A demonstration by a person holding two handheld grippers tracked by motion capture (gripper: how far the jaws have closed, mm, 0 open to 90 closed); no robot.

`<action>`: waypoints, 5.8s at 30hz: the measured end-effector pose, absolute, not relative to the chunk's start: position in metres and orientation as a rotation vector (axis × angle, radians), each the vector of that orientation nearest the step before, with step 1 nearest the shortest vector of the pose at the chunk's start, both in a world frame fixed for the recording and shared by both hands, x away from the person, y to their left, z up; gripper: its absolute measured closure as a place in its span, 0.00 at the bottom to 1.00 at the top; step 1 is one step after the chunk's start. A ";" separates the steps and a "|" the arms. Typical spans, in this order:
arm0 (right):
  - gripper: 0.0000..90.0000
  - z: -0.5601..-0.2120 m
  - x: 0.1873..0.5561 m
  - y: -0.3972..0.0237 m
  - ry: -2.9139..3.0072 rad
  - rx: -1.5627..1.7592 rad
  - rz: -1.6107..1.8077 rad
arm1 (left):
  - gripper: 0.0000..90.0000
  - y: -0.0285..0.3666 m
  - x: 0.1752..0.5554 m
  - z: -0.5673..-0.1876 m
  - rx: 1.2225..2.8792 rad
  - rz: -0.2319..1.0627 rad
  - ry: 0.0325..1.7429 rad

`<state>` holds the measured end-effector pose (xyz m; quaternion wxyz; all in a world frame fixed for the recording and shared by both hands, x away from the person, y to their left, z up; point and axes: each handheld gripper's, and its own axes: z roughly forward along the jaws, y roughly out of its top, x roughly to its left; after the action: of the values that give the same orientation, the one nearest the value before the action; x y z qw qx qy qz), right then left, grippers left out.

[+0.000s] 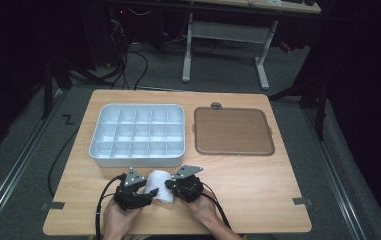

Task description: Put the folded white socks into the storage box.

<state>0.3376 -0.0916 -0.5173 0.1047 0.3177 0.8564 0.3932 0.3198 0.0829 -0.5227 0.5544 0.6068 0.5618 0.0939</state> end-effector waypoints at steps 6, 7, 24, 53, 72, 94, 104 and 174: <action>0.95 -0.518 0.340 -0.086 2.522 0.920 1.157 | 0.47 0.086 0.320 -0.514 1.395 0.191 1.327; 0.94 -0.518 0.340 -0.086 2.521 0.923 1.160 | 0.46 0.085 0.320 -0.513 1.394 0.192 1.327; 0.86 -0.499 0.328 -0.135 2.409 0.978 1.195 | 0.34 0.093 0.344 -0.507 1.280 0.199 1.438; 0.66 -0.531 0.319 -0.303 2.077 1.417 0.915 | 0.38 0.084 0.355 -0.526 1.247 0.099 1.528; 0.57 -0.531 0.319 -0.314 2.035 1.456 0.875 | 0.73 0.083 0.342 -0.523 1.275 0.137 1.453; 0.55 -0.531 0.320 -0.314 2.030 1.462 0.870 | 0.81 0.085 0.339 -0.515 1.279 0.092 1.443; 0.55 -0.531 0.320 -0.314 2.030 1.462 0.870 | 0.81 0.086 0.335 -0.507 1.289 0.092 1.417; 0.49 -0.531 0.321 -0.313 2.043 1.458 0.873 | 0.81 0.127 0.343 -0.436 1.231 0.062 1.315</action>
<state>0.3215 -0.3126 -0.5310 0.2399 0.5327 0.7464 0.3189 0.3433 0.1266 -0.4364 0.6206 0.5356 0.5721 0.0268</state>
